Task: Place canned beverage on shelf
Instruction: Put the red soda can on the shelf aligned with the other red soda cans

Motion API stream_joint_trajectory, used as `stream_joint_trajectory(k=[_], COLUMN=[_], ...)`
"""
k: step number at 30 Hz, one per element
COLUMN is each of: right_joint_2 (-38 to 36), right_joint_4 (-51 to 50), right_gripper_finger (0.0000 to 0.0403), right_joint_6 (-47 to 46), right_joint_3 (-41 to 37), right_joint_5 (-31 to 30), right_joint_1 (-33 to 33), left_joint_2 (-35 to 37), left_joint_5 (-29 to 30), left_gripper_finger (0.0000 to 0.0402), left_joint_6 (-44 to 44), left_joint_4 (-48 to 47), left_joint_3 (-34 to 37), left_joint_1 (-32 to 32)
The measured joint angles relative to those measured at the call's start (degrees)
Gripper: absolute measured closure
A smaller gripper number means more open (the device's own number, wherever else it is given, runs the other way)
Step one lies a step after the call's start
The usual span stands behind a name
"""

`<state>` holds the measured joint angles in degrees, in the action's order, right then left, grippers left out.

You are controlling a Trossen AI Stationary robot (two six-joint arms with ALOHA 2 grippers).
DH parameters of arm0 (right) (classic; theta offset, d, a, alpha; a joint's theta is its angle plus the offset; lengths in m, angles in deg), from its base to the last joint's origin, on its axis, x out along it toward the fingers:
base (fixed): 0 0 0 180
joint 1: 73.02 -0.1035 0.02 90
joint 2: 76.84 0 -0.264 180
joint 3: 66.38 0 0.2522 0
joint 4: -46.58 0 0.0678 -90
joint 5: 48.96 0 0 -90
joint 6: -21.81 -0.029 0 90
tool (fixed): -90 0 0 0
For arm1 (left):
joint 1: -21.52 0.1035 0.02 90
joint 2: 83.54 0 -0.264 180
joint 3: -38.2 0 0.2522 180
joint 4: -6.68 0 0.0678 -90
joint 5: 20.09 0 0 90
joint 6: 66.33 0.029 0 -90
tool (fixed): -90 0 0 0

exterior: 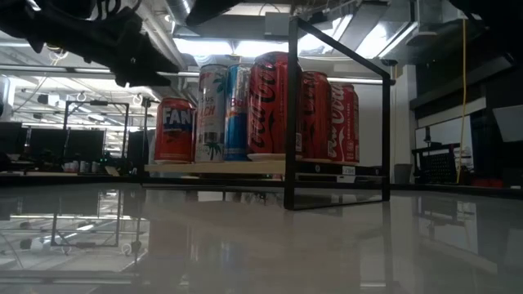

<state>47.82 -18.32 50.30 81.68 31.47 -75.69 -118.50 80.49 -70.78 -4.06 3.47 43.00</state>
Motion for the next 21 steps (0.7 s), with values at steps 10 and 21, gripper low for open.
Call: stream_joint_trajectory(k=[10, 21], right_joint_2=[0.0, 2.1], right_joint_4=[6.0, 15.6], right_gripper_finger=[0.0086, 0.0086], right_joint_6=[-2.7, -4.9], right_joint_3=[0.0, -0.1], right_joint_5=[7.7, 7.7], right_joint_1=[6.8, 11.6], left_joint_2=[4.2, 4.6], left_joint_5=[-3.2, -3.2], left_gripper_finger=[0.0078, 0.0153], left_joint_6=[-7.6, -10.4], left_joint_4=[-9.8, -18.5], left_joint_3=[0.0, 0.0], left_joint_1=[-0.2, -4.4])
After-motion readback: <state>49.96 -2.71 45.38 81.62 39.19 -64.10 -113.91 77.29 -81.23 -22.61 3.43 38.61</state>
